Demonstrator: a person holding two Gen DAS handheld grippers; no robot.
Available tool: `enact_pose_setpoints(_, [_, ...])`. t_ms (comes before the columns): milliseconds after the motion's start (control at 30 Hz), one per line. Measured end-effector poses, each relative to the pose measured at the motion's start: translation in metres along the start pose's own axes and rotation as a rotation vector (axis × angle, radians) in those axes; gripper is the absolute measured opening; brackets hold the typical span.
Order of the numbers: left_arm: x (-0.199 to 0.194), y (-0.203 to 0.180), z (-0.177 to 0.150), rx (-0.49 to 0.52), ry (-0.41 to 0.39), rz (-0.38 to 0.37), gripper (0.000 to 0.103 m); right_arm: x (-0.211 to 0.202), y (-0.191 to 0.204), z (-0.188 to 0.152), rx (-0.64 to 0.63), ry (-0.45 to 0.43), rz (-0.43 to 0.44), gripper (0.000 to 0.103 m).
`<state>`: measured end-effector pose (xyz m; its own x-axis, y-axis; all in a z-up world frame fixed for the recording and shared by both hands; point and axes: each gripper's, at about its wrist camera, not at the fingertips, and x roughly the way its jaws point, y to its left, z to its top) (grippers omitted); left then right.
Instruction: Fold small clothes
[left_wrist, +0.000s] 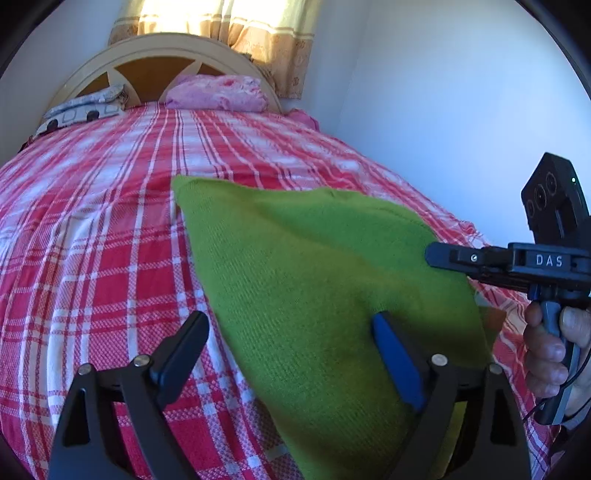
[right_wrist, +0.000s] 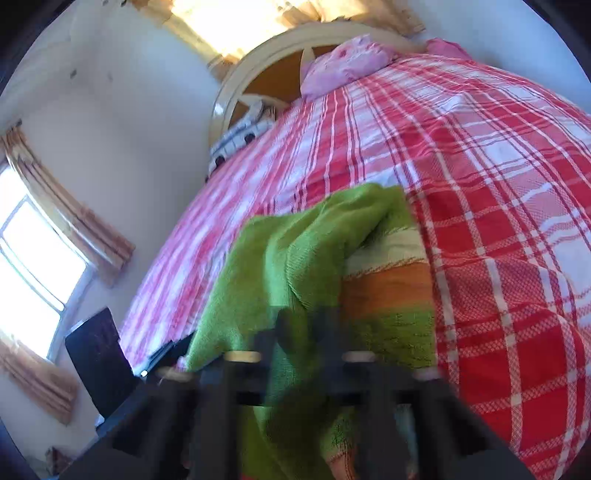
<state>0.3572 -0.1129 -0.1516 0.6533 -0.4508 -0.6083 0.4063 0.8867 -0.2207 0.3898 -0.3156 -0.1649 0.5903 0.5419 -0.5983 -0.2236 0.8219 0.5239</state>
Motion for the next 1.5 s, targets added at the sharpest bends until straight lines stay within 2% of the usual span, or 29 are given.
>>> enact_pose_setpoints(67, [-0.009,0.002,-0.001,-0.004,-0.039,-0.011,0.103,-0.014,0.013,0.000,-0.053,-0.056,-0.037,0.007])
enact_pose_setpoints(100, [-0.012,0.004,-0.002,-0.012,-0.055,-0.020,0.103,-0.014,0.013,0.000,-0.053,-0.056,-0.037,0.007])
enact_pose_setpoints(133, [-0.012,0.006,-0.002,-0.023,-0.054,-0.022,0.103,-0.023,0.019,0.001,-0.077,-0.101,-0.055,0.007])
enact_pose_setpoints(167, [-0.009,0.008,-0.002,-0.034,-0.040,-0.020,0.103,-0.034,0.023,0.003,-0.103,-0.149,-0.112,0.007])
enact_pose_setpoints(200, [-0.006,0.008,-0.002,-0.040,-0.023,-0.020,0.103,-0.030,0.019,0.004,-0.102,-0.136,-0.155,0.007])
enact_pose_setpoints(300, [0.007,0.003,-0.003,-0.018,0.037,0.000,0.103,-0.002,-0.010,-0.001,-0.028,-0.031,-0.197,0.007])
enact_pose_setpoints(333, [0.009,0.001,-0.004,-0.010,0.047,0.006,0.103,0.004,-0.016,-0.003,-0.024,-0.013,-0.200,0.007])
enact_pose_setpoints(367, [0.009,0.001,-0.004,-0.006,0.050,0.008,0.103,0.003,-0.020,-0.005,-0.029,-0.031,-0.203,0.008])
enact_pose_setpoints(433, [0.007,0.001,-0.006,-0.009,0.043,0.010,0.103,-0.004,-0.017,-0.006,-0.023,-0.049,-0.206,0.013])
enact_pose_setpoints(500, [0.008,0.005,-0.007,-0.023,0.045,0.004,0.103,-0.015,-0.007,-0.005,-0.033,-0.092,-0.231,0.029])
enact_pose_setpoints(600, [0.009,0.007,-0.008,-0.038,0.055,-0.011,0.103,-0.031,0.026,-0.006,-0.146,-0.164,-0.195,0.029])
enact_pose_setpoints(667, [0.009,0.009,-0.008,-0.049,0.060,-0.018,0.103,-0.026,0.042,-0.008,-0.199,-0.122,-0.126,0.029])
enact_pose_setpoints(733, [0.010,0.011,-0.008,-0.060,0.060,-0.021,0.103,-0.018,0.045,-0.012,-0.188,-0.069,-0.107,0.029])
enact_pose_setpoints(833, [0.009,0.015,-0.008,-0.081,0.058,-0.030,0.103,-0.012,0.028,-0.031,-0.158,-0.003,-0.189,0.029])
enact_pose_setpoints(867, [0.008,0.015,-0.009,-0.084,0.058,-0.035,0.103,-0.012,0.020,-0.039,-0.153,0.012,-0.206,0.027])
enact_pose_setpoints(967, [0.009,0.017,-0.009,-0.093,0.061,-0.044,0.103,-0.031,0.011,-0.054,-0.144,-0.041,-0.180,0.026])
enact_pose_setpoints(1100, [0.011,0.021,-0.009,-0.113,0.068,-0.065,0.103,-0.055,0.002,-0.050,-0.142,-0.109,-0.177,0.026])
enact_pose_setpoints(1167, [0.011,0.023,-0.009,-0.120,0.071,-0.071,0.103,-0.047,0.003,-0.046,-0.185,-0.060,-0.217,0.026])
enact_pose_setpoints(1233, [0.012,0.024,-0.009,-0.125,0.072,-0.073,0.103,-0.031,0.006,-0.047,-0.236,0.024,-0.232,0.026])
enact_pose_setpoints(1267, [0.012,0.023,-0.009,-0.126,0.073,-0.075,0.103,-0.021,0.009,-0.051,-0.286,0.074,-0.273,0.026])
enact_pose_setpoints(1333, [0.012,0.023,-0.009,-0.129,0.075,-0.076,0.103,-0.018,0.013,-0.054,-0.334,0.075,-0.298,0.026])
enact_pose_setpoints(1433, [0.012,0.023,-0.009,-0.132,0.077,-0.079,0.103,-0.025,0.019,-0.057,-0.359,0.058,-0.311,0.006])
enact_pose_setpoints(1500, [0.012,0.023,-0.009,-0.133,0.077,-0.079,0.103,-0.035,0.020,-0.057,-0.339,0.024,-0.306,0.004])
